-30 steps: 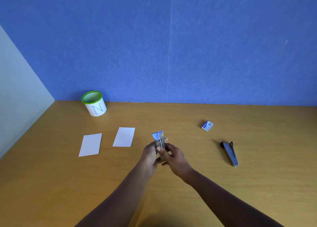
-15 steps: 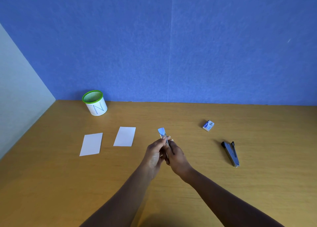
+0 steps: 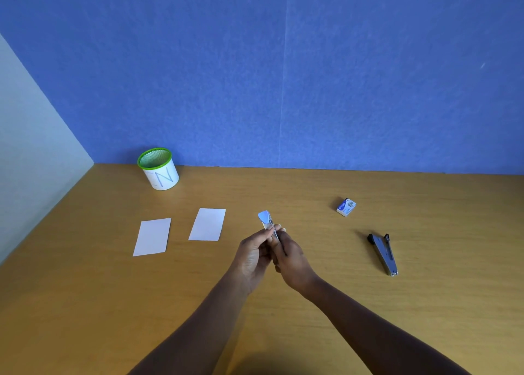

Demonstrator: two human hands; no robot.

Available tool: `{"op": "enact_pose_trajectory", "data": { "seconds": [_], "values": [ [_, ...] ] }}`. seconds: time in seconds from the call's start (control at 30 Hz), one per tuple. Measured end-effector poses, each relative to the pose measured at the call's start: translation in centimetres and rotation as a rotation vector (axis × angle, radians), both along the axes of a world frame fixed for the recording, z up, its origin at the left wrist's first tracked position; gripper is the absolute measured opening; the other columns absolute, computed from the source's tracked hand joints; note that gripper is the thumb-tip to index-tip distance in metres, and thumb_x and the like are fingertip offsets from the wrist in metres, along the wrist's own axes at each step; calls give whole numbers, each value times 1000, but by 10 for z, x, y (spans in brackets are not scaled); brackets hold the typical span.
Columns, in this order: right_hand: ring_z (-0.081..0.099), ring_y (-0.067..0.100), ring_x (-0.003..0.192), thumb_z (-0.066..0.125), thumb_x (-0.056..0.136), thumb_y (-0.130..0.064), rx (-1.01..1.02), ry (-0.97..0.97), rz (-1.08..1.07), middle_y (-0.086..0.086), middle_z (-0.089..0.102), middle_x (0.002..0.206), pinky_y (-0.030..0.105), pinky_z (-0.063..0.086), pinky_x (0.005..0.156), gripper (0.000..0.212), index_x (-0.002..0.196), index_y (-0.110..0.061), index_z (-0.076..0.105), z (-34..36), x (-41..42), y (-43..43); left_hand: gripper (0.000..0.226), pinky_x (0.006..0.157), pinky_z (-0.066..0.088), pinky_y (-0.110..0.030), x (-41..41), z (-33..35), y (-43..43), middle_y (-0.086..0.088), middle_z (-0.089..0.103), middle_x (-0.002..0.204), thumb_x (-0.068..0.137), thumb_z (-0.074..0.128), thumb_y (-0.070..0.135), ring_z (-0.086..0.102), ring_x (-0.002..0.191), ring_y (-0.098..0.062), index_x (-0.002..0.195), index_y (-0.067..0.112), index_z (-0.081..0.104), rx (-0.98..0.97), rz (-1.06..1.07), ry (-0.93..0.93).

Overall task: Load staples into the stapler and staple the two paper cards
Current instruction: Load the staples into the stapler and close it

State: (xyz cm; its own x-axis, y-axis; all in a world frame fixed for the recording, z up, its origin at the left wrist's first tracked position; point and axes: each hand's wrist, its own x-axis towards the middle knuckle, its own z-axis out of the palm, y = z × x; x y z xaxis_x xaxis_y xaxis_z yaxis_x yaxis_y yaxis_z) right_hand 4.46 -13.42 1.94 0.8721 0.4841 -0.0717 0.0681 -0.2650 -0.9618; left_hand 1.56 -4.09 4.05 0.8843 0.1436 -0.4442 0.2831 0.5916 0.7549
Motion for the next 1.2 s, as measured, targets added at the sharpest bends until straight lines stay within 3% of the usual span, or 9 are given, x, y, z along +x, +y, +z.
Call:
{"op": "enact_pose_trajectory", "data": {
  "seconds": [0.2, 0.33, 0.5, 0.73, 0.93, 1.0, 1.1, 1.2],
  "values": [
    [48, -11, 50, 36, 100, -28, -32, -15, 19, -13, 45, 68, 9, 33, 52, 20, 82, -32, 44, 1, 0, 2, 23, 71, 47, -27, 1, -1, 4, -7, 71, 96, 92, 53, 23, 64, 81, -16, 93, 7, 69, -15, 19, 3],
    [47, -1, 58, 37, 99, -30, -82, -41, 30, -13, 50, 74, 12, 33, 55, 15, 95, -20, 47, 1, 1, 3, 30, 60, 53, -22, 3, 0, 4, -3, 72, 96, 92, 52, 36, 68, 70, -6, 103, 11, 64, 15, 72, -35],
    [45, 0, 58, 38, 99, -30, -103, -63, 24, -13, 50, 73, 10, 33, 52, 17, 98, -16, 47, 4, 1, 4, 29, 63, 53, -22, 4, 0, 6, 0, 74, 89, 92, 50, 37, 69, 77, -7, 101, 13, 64, 39, 80, -51],
    [45, 0, 57, 36, 99, -32, -125, -41, 26, -13, 49, 70, 12, 33, 51, 29, 106, -8, 51, 3, 0, 6, 31, 72, 50, -30, 3, 0, 5, -3, 73, 91, 90, 54, 35, 65, 57, -1, 103, 8, 63, -5, 94, -47],
    [51, -7, 52, 41, 98, -31, -102, -32, 39, -12, 49, 70, 9, 35, 50, 19, 79, -29, 46, 9, -2, 3, 41, 69, 49, -30, 5, 0, 5, -3, 70, 91, 89, 47, 52, 63, 90, -18, 104, 16, 60, -30, 93, -26],
    [49, -1, 53, 44, 97, -32, -60, 23, 40, -11, 48, 69, 11, 35, 51, 17, 82, -26, 50, 9, -3, 3, 47, 73, 50, -34, 6, -1, 5, -3, 69, 86, 85, 45, 59, 63, 90, -21, 104, 18, 60, -58, 99, -27],
    [38, 6, 48, 46, 95, -35, 45, 162, 16, -3, 44, 62, 20, 32, 45, 28, 91, -8, 54, 10, -5, 3, 53, 81, 48, -35, 6, -3, 5, -2, 72, 86, 77, 49, 62, 64, 97, -21, 101, 17, 62, -71, 87, -29],
    [36, 8, 43, 46, 95, -35, 95, 173, 33, -4, 42, 55, 23, 31, 42, 23, 84, -17, 54, 11, -7, 3, 55, 89, 47, -34, 6, -1, 1, -4, 72, 97, 74, 52, 58, 62, 108, -20, 104, 14, 61, -109, 85, -49]
  ]
}}
